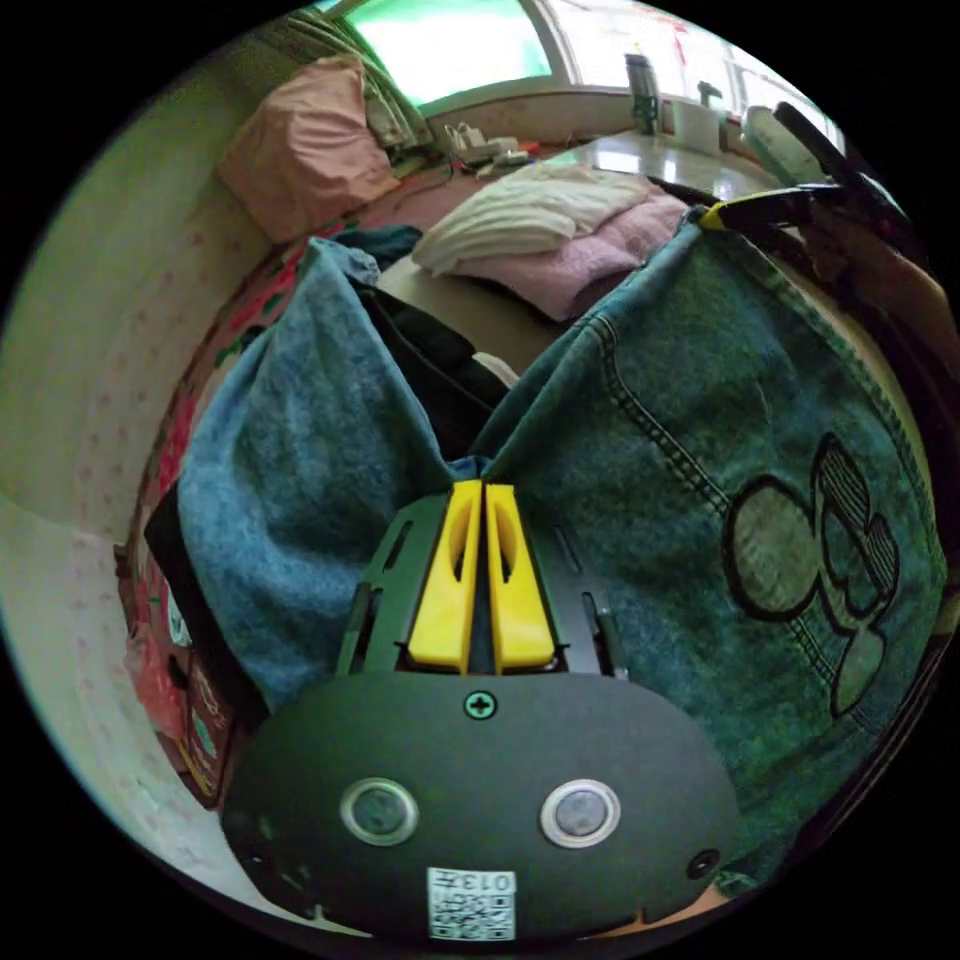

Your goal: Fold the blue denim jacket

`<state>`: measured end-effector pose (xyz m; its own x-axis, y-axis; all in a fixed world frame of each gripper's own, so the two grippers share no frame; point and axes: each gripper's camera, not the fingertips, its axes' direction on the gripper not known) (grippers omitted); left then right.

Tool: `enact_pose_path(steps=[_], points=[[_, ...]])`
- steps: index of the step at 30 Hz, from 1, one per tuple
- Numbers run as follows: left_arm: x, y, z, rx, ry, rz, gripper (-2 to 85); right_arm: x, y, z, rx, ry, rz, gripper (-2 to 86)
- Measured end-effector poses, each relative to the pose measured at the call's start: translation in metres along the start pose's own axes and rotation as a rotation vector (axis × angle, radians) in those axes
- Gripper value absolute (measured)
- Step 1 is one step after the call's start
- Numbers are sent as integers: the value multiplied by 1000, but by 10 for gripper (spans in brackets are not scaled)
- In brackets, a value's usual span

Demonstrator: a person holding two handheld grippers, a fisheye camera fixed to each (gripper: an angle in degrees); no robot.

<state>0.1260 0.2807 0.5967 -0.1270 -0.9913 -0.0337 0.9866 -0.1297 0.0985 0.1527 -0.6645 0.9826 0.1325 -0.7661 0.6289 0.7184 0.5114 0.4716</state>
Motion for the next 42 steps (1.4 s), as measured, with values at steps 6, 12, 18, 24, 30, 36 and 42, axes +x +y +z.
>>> enact_pose_path(steps=[6,12,18,24,30,36,42], points=[[-1,41,-41,15,5,-25,2,-1,25,-11,13,73,76,59],[56,171,-99,82,127,-28,1,-66,143,-73,-38,83,-235,28],[145,275,-121,-23,286,-105,0,-131,294,-67,-244,80,-364,5],[178,324,-108,-81,196,-130,0,-159,372,-50,-336,201,-505,1],[155,409,-158,-103,135,-246,19,-176,398,-83,-286,152,-512,8],[124,575,-204,-153,119,-535,129,-222,461,-117,-287,47,-659,66],[120,693,-193,-175,321,-672,165,-269,538,-126,-412,84,-807,89]])
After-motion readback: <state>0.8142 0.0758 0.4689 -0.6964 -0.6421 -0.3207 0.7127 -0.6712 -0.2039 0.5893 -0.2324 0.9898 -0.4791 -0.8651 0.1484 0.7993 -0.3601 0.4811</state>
